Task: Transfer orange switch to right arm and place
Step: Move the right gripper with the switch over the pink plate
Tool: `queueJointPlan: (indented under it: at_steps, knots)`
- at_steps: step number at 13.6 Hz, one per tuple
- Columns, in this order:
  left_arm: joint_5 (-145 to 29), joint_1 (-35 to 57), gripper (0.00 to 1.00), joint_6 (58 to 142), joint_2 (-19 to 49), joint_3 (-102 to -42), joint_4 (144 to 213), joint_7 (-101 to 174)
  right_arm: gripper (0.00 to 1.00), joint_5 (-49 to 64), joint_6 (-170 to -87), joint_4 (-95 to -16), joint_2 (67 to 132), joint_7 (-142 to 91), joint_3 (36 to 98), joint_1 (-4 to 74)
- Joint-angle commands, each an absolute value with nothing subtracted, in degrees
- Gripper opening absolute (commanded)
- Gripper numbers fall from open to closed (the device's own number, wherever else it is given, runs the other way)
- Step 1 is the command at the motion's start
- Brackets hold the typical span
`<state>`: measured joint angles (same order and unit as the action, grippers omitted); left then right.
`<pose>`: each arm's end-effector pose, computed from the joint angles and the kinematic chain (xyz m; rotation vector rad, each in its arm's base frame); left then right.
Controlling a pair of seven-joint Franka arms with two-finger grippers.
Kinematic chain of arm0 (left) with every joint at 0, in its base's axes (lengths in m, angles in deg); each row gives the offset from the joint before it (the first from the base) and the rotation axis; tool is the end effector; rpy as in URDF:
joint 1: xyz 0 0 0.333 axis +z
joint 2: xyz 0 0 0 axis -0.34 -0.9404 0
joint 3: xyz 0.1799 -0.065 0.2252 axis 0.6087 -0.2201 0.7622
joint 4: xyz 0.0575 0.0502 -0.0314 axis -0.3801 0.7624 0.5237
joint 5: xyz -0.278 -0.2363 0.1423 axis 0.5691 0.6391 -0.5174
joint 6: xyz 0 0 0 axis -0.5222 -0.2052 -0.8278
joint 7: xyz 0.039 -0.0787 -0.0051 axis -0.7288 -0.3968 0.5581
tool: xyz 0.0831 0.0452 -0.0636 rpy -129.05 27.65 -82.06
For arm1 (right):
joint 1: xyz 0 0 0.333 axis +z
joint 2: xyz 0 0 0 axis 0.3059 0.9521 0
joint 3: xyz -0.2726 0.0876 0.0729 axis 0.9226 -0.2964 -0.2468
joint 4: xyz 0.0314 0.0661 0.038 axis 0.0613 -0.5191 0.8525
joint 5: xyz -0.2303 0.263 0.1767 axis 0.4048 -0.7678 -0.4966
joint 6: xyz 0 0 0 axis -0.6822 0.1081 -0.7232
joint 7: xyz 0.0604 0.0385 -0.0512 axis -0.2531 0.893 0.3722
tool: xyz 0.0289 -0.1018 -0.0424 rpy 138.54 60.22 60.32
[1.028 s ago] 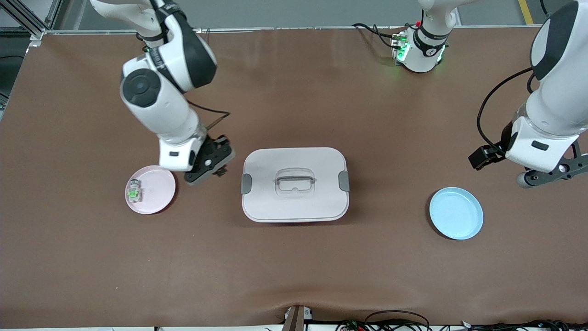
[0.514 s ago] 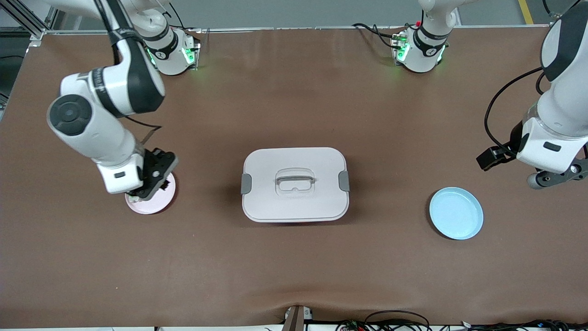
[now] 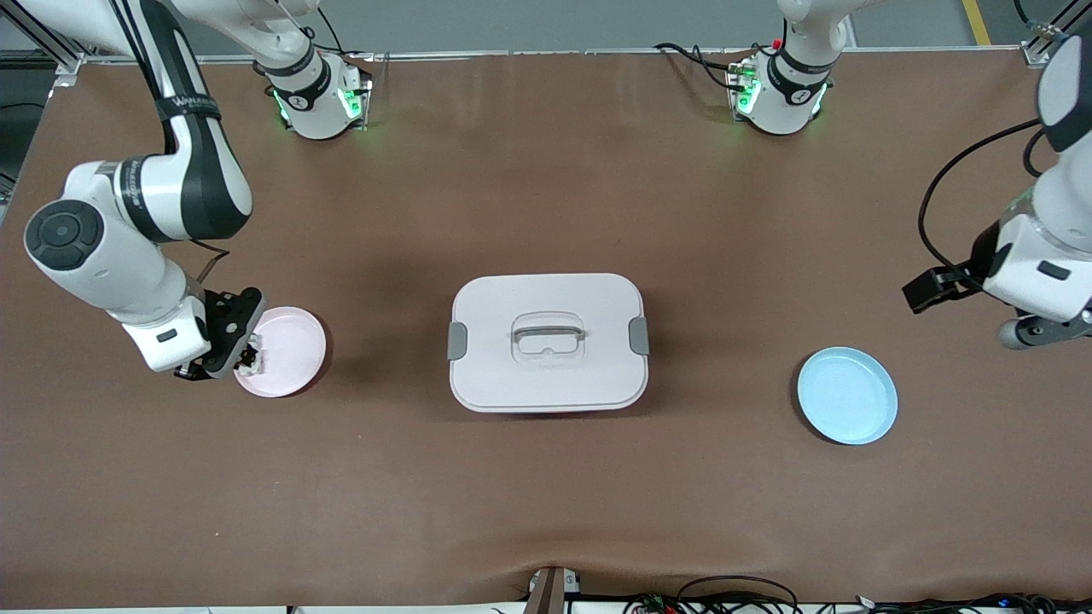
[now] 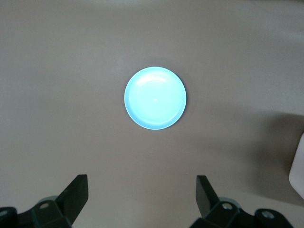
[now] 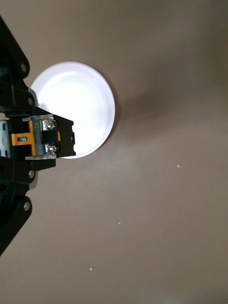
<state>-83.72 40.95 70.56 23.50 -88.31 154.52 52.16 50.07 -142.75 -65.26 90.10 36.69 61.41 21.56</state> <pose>0.6192 -0.0578 0.5651 -2.9960 -0.2718 -0.0059 0.6172 0.0393 0.3537 2.4034 1.8252 0.0745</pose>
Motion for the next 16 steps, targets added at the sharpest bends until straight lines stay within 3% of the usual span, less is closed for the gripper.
queueJointPlan:
  at_steps: [1, 9, 12, 16]
  knots:
    - [-81.55, 44.3, 1.0, 69.9, 25.48, -88.54, 155.41, 47.09, 0.0, 51.26, -149.32, -71.57, 88.8, 38.57, 60.2, 18.87]
    - [-78.38, 45.64, 1.0, 69.9, 26.53, -88.02, 155.59, 42.32, 0.0, 48.37, -152.48, -71.14, 98.56, 38.74, 59.68, 18.16]
    - [-74.81, 35.65, 1.0, 68.67, 29.25, -75.42, 156.9, 41.45, 0.0, 48.27, -154.16, -71.23, 100.58, 39.7, 59.59, 19.12]
    - [-69.24, 23.78, 1.0, 69.81, 35.84, -60.45, 165.23, 39.69, 0.0, 48.18, -154.16, -71.14, 102.51, 43.47, 59.59, 18.6]
